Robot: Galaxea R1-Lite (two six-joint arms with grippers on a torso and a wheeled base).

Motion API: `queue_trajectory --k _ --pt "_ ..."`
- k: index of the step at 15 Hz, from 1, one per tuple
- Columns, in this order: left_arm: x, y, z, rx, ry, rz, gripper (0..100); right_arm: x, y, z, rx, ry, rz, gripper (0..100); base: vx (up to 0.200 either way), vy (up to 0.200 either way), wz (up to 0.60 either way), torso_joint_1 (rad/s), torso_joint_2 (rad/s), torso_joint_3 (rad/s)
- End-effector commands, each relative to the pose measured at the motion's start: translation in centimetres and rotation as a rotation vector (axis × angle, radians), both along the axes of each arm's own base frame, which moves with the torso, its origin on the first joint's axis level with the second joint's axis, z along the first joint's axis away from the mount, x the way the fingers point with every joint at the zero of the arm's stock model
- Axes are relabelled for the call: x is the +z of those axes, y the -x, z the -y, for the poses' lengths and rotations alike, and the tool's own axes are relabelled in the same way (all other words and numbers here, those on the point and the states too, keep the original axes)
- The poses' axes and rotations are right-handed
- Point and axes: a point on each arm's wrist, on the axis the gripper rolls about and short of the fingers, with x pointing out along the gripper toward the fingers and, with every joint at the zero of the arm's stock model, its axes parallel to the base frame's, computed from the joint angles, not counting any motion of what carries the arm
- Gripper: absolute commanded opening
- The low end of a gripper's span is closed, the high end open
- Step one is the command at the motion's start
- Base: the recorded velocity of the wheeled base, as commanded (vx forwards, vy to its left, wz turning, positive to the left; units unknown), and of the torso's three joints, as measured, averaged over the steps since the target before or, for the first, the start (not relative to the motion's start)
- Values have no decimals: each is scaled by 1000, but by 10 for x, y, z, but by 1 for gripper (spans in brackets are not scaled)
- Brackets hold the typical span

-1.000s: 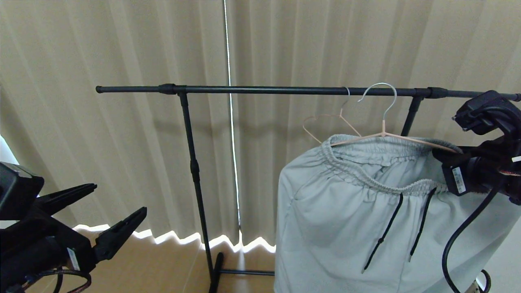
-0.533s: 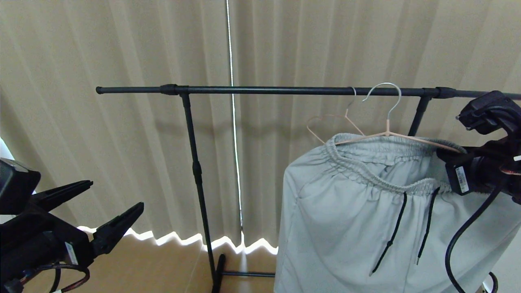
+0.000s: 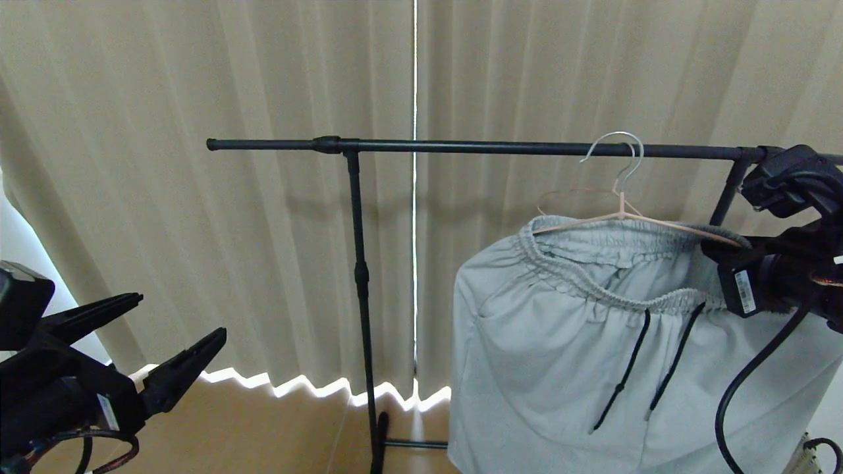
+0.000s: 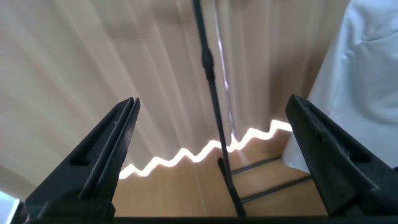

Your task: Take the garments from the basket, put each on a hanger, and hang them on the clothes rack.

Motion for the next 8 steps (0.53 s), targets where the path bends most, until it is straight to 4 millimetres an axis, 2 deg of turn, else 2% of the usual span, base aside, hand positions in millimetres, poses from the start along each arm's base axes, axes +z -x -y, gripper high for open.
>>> queue_trajectory --k 1,5,8 --pt "-1 0 0 -1 0 -1 100 -3 -1 3 -20 5 -10 0 0 0 0 0 0 0" --pt "3 -1 0 0 10 9 100 -3 -3 3 -41 -21 -4 0 0 0 0 0 0 0" --pt "2 -1 0 2 8 3 100 -2 -3 3 -47 -45 2 0 200 0 0 -2 -1 5"
